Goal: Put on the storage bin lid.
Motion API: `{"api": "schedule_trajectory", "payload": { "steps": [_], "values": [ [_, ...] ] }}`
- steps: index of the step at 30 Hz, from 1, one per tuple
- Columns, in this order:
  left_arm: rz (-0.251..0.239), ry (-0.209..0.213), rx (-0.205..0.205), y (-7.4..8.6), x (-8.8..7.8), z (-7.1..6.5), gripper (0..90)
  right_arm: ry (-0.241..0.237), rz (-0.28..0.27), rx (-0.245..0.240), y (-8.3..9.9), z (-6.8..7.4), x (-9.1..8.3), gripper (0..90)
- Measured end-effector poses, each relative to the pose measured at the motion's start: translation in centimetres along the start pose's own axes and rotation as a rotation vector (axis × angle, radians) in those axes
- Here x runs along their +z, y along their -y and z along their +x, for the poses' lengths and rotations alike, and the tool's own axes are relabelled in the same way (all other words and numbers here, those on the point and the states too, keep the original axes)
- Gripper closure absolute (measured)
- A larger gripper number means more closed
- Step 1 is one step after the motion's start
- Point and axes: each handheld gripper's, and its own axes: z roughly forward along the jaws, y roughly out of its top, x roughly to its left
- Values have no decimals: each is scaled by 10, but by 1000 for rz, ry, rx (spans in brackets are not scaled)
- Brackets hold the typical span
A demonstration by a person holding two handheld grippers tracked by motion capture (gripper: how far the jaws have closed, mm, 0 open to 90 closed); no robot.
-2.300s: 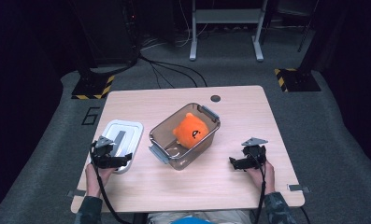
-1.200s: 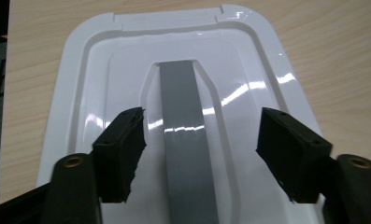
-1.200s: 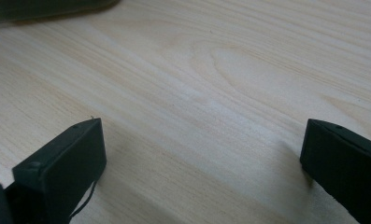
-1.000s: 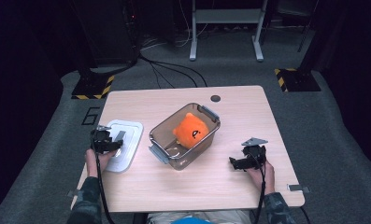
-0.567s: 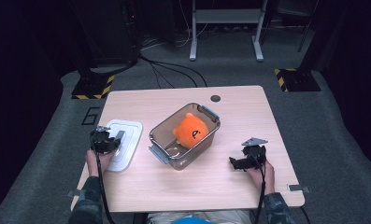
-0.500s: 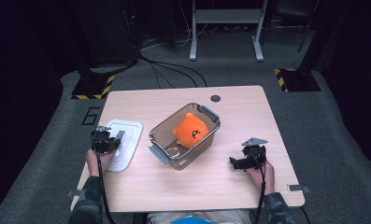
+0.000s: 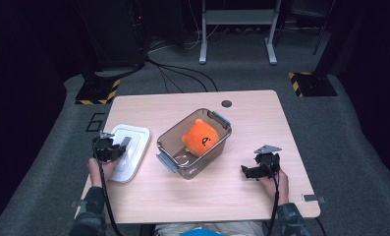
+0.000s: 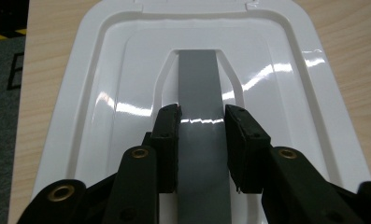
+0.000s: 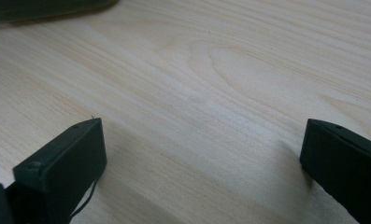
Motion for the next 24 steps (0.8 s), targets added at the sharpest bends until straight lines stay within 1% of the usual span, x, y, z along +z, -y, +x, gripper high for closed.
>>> {"api": "schedule_trajectory", "payload": {
  "steps": [1, 4, 6, 7, 8, 9, 11, 13, 15, 16, 17, 19, 24],
  "values": [
    [-3, -3, 1, -1, -2, -1, 665, 0, 0, 0, 0, 0, 0, 0],
    [-6, 13, 5, -6, -10, -2, 665, 0, 0, 0, 0, 0, 0, 0],
    [-18, 15, 8, -9, -14, -3, 665, -1, 3, 4, 0, 0, 0, 0],
    [-13, 22, 15, -12, -18, -3, 665, -1, 1, 1, 0, 0, 0, 0],
    [-23, 17, 19, -14, -20, -5, 665, -1, 1, 1, 0, 0, 0, 0],
    [-17, 21, 25, -16, -23, -5, 665, -1, 1, 1, 0, 0, 0, 0],
    [-29, 21, 30, -19, -27, -6, 665, -1, 5, 6, 0, 0, 0, 0],
    [-27, 25, 36, -23, -31, -6, 665, -1, 5, 6, 0, 0, 0, 0],
    [-32, 26, 33, -26, -34, -7, 665, 1, 4, 7, 0, 0, 0, 0],
    [-30, 28, 40, -29, -37, -7, 665, -1, 5, 6, 0, 0, 0, 0],
    [-41, 27, 38, -31, -38, -8, 665, -2, 4, 7, 0, 0, 0, 0],
    [-38, 31, 49, -36, -43, -9, 665, -1, 3, 9, 0, 0, 0, 0],
    [-50, 32, 69, -48, -56, -13, 665, 1, 2, 11, 0, 0, 0, 0]
  ]
}}
